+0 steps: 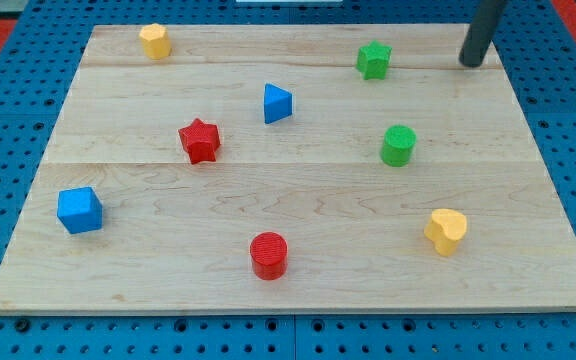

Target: Push the green star above the blue triangle

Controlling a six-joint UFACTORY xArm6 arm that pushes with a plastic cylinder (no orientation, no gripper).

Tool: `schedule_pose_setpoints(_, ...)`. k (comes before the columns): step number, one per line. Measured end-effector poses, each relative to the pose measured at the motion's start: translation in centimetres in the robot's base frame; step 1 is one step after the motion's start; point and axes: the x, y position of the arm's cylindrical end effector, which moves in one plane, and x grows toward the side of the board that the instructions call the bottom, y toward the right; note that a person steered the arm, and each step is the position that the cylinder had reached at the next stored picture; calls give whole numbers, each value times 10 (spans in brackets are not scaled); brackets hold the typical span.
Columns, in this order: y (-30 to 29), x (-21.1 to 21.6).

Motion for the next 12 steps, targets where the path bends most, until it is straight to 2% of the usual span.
schedule_pose_setpoints(1,-24,33)
schedule_pose_setpoints(2,-37,46)
schedule_pose_setpoints(6,-35,49)
schedule_pose_setpoints(8,-49,41)
schedule_pose_setpoints(9,-94,41)
schedule_pose_setpoints(12,-81,-26)
